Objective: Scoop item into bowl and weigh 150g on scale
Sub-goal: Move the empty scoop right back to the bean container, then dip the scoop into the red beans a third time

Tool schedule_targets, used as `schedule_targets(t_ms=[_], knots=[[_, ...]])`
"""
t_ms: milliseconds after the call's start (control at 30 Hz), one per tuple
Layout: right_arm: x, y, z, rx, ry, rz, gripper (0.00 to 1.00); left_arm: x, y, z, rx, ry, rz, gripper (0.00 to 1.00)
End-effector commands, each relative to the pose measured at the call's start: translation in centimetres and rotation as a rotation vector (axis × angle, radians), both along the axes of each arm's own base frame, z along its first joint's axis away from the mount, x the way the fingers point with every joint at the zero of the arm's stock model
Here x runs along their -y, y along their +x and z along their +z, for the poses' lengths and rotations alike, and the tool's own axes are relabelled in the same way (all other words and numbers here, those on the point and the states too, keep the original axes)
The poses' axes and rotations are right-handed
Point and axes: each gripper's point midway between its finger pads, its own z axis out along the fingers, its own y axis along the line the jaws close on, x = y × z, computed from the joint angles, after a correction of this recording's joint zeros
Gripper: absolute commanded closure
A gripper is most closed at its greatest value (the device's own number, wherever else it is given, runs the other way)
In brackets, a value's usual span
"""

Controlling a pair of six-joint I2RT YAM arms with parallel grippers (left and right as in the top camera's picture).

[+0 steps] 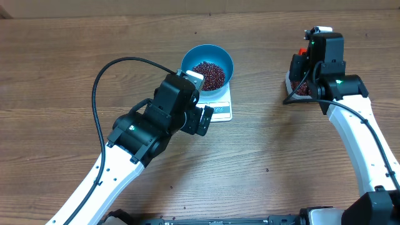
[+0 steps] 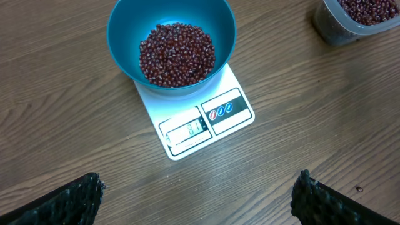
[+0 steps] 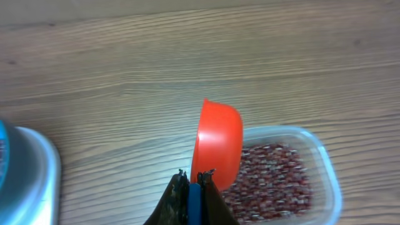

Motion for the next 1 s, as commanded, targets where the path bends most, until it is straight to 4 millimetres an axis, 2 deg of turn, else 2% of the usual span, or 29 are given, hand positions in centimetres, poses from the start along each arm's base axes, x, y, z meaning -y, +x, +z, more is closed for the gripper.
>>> schedule_targets(t_ms=[0,267,433,567,767,967], knots=[[2.1,-0.5,1.4,0.015,-0.128,-0.030,0.96,0.2,0.1,-0.1,-0.002,-0.003,-0.006,0.00],[6.8,-3.4,-1.4,-0.148,-0.097,-0.104,0.96,0.2,0.1,-0.1,-0.002,-0.003,-0.006,0.01],[7.3,-3.7,-3.8,-0.207,0.059,-0.027,0.96,0.2,0.1,-0.1,-0.002,-0.003,-0.006,0.00],[6.2,-3.1,-5.0,-0.218,0.136,0.037,0.96,0.2,0.1,-0.1,-0.002,-0.003,-0.006,0.00],[6.3,-2.6,-7.5,-0.271,0.136,0.058,0.96,0.2,0.1,-0.1,-0.002,-0.003,-0.006,0.01],[6.5,-1.2,-10.3,-0.295,0.142,0.057,0.96,0.2,0.1,-0.1,-0.002,-0.003,-0.006,0.00]])
